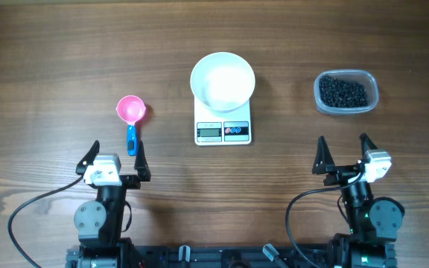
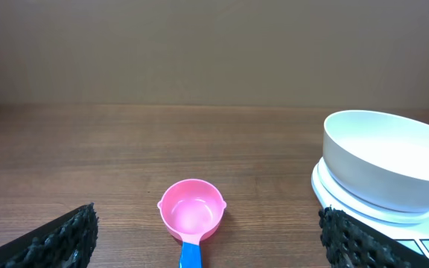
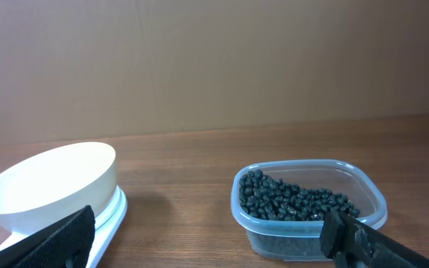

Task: Scoop item into bowl and weigh 150g on scale
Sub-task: 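Reach the left gripper to the pink scoop and grasp its blue handle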

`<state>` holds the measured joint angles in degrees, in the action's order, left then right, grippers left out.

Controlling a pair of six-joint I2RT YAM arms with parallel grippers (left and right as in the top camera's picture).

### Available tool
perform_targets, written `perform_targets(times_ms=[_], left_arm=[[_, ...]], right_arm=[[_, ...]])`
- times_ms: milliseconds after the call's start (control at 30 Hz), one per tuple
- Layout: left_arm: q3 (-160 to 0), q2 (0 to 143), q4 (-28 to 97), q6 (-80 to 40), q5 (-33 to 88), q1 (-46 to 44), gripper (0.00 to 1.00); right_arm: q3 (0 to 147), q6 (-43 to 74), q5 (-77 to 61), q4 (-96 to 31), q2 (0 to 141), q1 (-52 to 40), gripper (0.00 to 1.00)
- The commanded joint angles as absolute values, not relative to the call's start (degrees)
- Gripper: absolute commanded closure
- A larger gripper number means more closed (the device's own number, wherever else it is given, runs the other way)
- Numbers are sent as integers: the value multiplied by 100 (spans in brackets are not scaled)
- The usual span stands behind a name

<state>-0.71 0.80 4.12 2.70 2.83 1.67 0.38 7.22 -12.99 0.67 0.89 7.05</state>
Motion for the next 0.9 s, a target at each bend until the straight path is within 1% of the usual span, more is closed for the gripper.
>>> perform_targets(times_ms=[0,500,567,600,633,700,733,867], left_arm=[[-32,43,434,235,187,204,0],[-32,43,434,235,187,204,0],[-34,43,379,231,331,204,0],[-34,43,285,207,1245,204,0],[-34,43,148,211,2467,204,0],[-34,43,-320,215,4215,204,0],[-32,43,-685,213,4744,204,0],[-34,43,-2458,272,4794,204,0]], right_arm=[[30,617,-1247,86,43,681,0],[30,615,-1247,86,43,681,0],[30,617,-1247,86,43,681,0],[30,615,-1247,86,43,681,0],[30,615,-1247,86,43,681,0],[30,615,-1247,86,43,681,0],[30,615,-1247,86,43,681,0],[30,615,-1247,86,43,681,0]])
